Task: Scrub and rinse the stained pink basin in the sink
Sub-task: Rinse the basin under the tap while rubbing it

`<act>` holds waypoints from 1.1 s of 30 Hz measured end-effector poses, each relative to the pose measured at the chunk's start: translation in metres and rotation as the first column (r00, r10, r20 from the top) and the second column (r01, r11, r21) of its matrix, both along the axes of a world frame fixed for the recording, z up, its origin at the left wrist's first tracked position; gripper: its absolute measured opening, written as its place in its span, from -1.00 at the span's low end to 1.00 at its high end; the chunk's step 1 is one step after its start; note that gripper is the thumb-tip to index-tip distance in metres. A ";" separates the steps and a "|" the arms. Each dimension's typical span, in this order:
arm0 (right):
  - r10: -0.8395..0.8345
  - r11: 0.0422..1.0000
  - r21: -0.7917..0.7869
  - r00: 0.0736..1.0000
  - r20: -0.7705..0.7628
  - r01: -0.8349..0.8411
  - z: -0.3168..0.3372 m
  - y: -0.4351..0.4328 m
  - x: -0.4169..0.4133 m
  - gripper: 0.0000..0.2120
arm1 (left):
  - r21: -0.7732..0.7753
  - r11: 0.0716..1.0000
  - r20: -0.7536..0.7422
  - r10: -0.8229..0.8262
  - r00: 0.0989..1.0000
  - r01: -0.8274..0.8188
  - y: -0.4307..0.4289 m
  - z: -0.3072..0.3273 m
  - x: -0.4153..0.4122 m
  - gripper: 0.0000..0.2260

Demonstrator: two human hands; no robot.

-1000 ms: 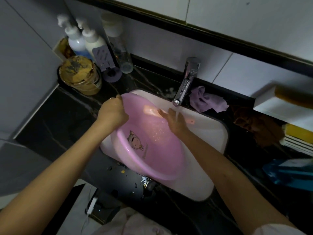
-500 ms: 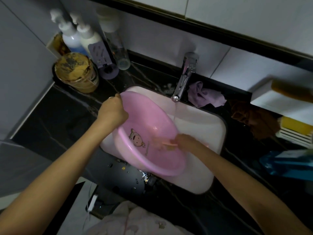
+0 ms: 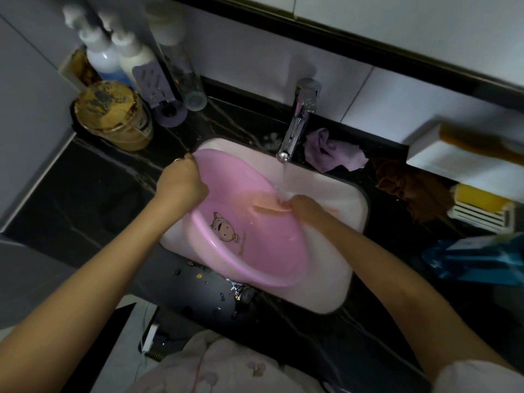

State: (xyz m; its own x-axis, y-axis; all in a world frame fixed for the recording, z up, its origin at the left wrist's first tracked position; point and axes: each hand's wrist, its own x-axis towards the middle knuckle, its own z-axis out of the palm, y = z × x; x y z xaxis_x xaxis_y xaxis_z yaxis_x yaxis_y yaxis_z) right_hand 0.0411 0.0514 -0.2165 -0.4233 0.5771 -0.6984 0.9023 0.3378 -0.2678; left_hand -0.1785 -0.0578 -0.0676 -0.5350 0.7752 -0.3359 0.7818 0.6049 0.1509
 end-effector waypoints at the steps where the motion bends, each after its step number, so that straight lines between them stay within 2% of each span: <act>1: -0.016 0.996 0.082 0.999 -0.030 0.019 0.001 -0.001 -0.003 -0.71 | -0.006 1.000 0.002 0.004 1.000 -0.004 -0.001 -0.001 -0.002 -0.58; 3: -0.039 0.988 0.147 0.998 -0.043 0.045 0.005 -0.009 -0.003 -0.66 | -0.016 1.000 0.010 0.021 1.000 -0.021 -0.004 -0.004 -0.007 -0.61; 5: 0.024 0.999 0.041 0.997 0.070 -0.026 0.012 -0.019 0.002 -0.63 | -0.024 0.999 0.019 0.033 0.999 -0.033 -0.007 -0.007 -0.011 -0.61; 7: 0.177 0.981 -0.105 0.971 0.157 -0.162 0.020 -0.026 0.009 -0.68 | -0.024 0.999 0.028 0.036 0.999 -0.035 -0.008 -0.009 -0.013 -0.61; 8: 0.237 0.965 -0.154 0.957 0.165 -0.212 0.025 -0.028 0.013 -0.69 | -0.022 0.999 0.036 0.037 0.999 -0.036 -0.008 -0.010 -0.015 -0.63; 10: 0.251 0.953 -0.211 0.957 0.148 -0.217 0.035 -0.030 0.024 -0.68 | -0.011 0.998 0.062 0.055 0.997 -0.055 -0.010 -0.013 -0.017 -0.70; 12: 0.126 0.987 -0.118 0.984 0.123 -0.111 0.039 -0.034 0.036 -0.61 | -0.014 0.997 0.095 0.074 0.993 -0.073 -0.014 -0.018 -0.021 -0.71; 14: -0.088 0.996 0.000 0.992 0.087 0.089 0.041 -0.041 0.042 -0.58 | -0.036 0.997 0.121 0.073 0.990 -0.069 -0.019 -0.023 -0.025 -0.69; 17: -0.361 0.932 0.012 0.929 0.082 0.361 0.041 -0.044 0.044 -0.48 | -0.033 0.998 0.173 0.067 0.983 -0.062 -0.023 -0.026 -0.028 -0.68; 19: -0.425 0.904 0.003 0.898 0.114 0.428 0.043 -0.041 0.047 -0.50 | -0.040 0.997 0.195 0.075 0.978 -0.068 -0.022 -0.027 -0.028 -0.71; 22: -0.518 0.838 -0.153 0.852 0.072 0.523 0.048 -0.040 0.052 -0.62 | -0.117 0.992 0.169 0.062 0.984 -0.043 -0.021 -0.030 -0.026 -0.79; 25: -0.530 0.841 -0.090 0.846 0.059 0.534 0.068 -0.038 0.057 -0.67 | -0.296 0.955 0.219 0.053 0.974 0.015 -0.031 -0.041 -0.029 -0.89; 27: -0.557 0.830 -0.013 0.829 0.051 0.558 0.088 -0.032 0.062 -0.69 | -0.359 0.932 0.296 0.071 0.953 0.042 -0.039 -0.056 -0.034 -0.83; 29: -0.585 0.809 0.072 0.811 0.015 0.583 0.108 -0.029 0.068 -0.69 | -0.360 0.927 0.353 0.035 0.935 0.101 -0.043 -0.070 -0.031 -0.71; 31: -0.635 0.761 0.108 0.768 -0.083 0.640 0.123 -0.031 0.074 -0.67 | -0.371 0.902 0.346 -0.087 0.934 0.221 -0.043 -0.086 -0.018 -0.53; 33: -0.698 0.688 0.077 0.687 -0.203 0.722 0.135 -0.033 0.078 -0.62 | -0.380 0.848 0.291 -0.270 0.918 0.370 -0.040 -0.102 0.003 -0.39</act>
State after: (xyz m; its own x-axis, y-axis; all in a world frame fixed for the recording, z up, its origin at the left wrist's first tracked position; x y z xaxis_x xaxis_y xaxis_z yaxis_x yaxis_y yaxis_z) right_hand 0.1195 0.0184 -0.0818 0.0653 0.8318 -0.5513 0.8405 -0.3436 -0.4189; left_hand -0.1757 -0.0978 -0.1695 -0.1558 0.6488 -0.7449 0.9196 0.3706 0.1304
